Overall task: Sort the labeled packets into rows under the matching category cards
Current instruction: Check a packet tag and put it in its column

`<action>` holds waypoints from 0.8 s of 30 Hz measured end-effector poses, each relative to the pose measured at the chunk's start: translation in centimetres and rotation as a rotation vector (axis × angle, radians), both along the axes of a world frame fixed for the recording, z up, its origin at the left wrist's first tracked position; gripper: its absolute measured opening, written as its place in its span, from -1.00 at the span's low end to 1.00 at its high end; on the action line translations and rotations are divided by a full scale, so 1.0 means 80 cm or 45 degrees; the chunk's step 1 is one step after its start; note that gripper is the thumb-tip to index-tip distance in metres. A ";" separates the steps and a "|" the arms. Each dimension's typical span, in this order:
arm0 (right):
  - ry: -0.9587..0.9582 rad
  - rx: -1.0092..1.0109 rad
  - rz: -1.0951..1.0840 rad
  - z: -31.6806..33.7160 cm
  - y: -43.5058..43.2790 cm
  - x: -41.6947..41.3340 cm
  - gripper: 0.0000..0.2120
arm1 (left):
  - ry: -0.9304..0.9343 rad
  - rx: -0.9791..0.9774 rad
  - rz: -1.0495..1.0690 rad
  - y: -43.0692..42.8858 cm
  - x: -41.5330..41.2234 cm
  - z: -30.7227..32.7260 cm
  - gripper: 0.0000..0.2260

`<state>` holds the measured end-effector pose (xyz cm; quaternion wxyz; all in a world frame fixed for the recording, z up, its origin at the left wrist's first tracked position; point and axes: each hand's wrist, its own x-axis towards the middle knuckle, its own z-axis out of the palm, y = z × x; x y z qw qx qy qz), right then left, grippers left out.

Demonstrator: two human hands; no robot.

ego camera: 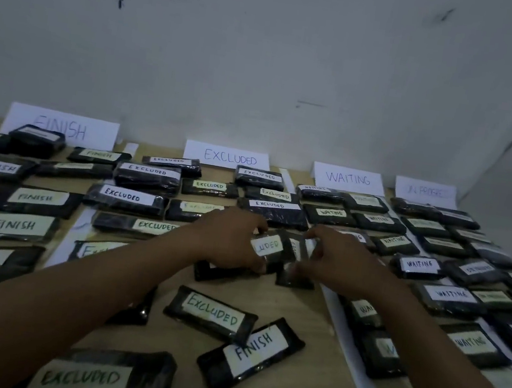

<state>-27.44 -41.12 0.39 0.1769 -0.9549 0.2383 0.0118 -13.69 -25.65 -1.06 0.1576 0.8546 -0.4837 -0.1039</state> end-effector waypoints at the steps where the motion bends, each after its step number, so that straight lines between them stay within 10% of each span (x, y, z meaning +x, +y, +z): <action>1: 0.048 0.018 0.003 -0.001 0.002 0.006 -0.42 | 0.095 -0.069 0.020 0.002 0.004 0.000 -0.43; 11: 0.040 0.277 -0.091 0.001 0.005 0.021 -0.02 | 0.286 -0.310 0.108 0.033 0.025 -0.003 -0.55; 19: -0.198 0.573 -0.190 0.014 -0.004 -0.005 -0.73 | 0.387 -0.385 0.028 0.036 0.022 -0.005 -0.72; 24: -0.342 0.858 -0.373 0.016 -0.011 -0.021 -0.82 | 0.635 -0.387 0.053 0.020 0.022 -0.006 -0.70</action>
